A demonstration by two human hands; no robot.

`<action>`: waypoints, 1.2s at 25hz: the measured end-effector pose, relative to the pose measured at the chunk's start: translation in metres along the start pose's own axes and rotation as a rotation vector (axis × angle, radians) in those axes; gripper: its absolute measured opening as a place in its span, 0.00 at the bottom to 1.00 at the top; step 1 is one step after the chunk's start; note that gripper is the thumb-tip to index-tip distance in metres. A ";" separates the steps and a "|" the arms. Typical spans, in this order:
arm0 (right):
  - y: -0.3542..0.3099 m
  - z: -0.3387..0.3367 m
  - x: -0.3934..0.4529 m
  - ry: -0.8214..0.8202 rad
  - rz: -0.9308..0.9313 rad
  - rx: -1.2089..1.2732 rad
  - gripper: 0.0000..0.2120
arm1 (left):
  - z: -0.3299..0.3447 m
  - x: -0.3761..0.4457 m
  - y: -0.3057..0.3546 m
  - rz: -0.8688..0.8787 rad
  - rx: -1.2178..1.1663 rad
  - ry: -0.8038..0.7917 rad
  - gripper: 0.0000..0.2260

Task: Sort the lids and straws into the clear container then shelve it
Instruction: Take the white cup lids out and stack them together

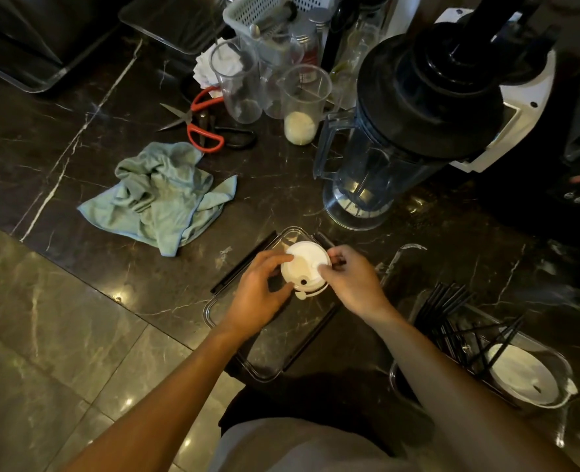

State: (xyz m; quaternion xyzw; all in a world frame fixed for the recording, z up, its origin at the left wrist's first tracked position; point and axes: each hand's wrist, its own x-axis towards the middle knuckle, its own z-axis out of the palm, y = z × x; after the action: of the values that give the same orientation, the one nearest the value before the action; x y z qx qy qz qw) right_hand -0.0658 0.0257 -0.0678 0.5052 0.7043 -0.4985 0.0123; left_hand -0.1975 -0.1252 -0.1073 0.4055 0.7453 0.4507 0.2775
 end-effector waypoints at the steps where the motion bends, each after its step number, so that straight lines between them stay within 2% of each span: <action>1: 0.000 0.001 0.001 0.008 -0.011 -0.025 0.15 | -0.001 0.001 0.000 -0.010 0.018 0.009 0.22; 4: -0.003 0.002 -0.003 0.028 -0.014 -0.087 0.18 | -0.004 0.006 0.002 -0.041 0.043 0.009 0.20; 9: -0.002 0.004 -0.015 0.009 0.058 -0.063 0.31 | -0.003 0.008 0.014 -0.130 -0.023 0.073 0.16; 12: 0.002 0.005 -0.017 -0.039 0.030 -0.177 0.24 | -0.006 0.011 0.018 -0.162 0.024 0.023 0.11; 14: 0.004 0.006 -0.019 -0.031 0.017 -0.272 0.20 | -0.008 0.016 0.020 -0.157 0.032 0.004 0.14; 16: 0.004 0.008 -0.021 -0.013 0.008 -0.322 0.20 | -0.009 0.021 0.020 -0.157 0.053 0.018 0.17; 20: 0.003 0.005 -0.028 0.006 -0.002 -0.308 0.22 | -0.006 0.029 0.023 -0.172 0.087 0.028 0.11; 23: 0.001 -0.029 -0.042 0.090 -0.045 -0.199 0.16 | 0.009 0.037 0.050 -0.082 0.178 0.037 0.12; 25: 0.010 -0.064 -0.059 0.197 -0.091 -0.079 0.11 | 0.031 0.044 0.080 -0.006 0.171 -0.016 0.12; 27: 0.030 -0.102 -0.077 0.337 -0.107 -0.017 0.09 | 0.062 0.048 0.110 0.026 0.057 -0.140 0.12; 30: 0.077 -0.152 -0.111 0.527 -0.011 0.064 0.06 | 0.120 0.043 0.154 0.129 0.023 -0.341 0.12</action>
State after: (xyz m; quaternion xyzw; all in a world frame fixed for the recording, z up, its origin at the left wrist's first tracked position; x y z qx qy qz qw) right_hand 0.1184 0.0557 0.0129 0.6139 0.6699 -0.3719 -0.1902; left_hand -0.0718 0.0063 -0.0236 0.5260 0.6652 0.3837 0.3657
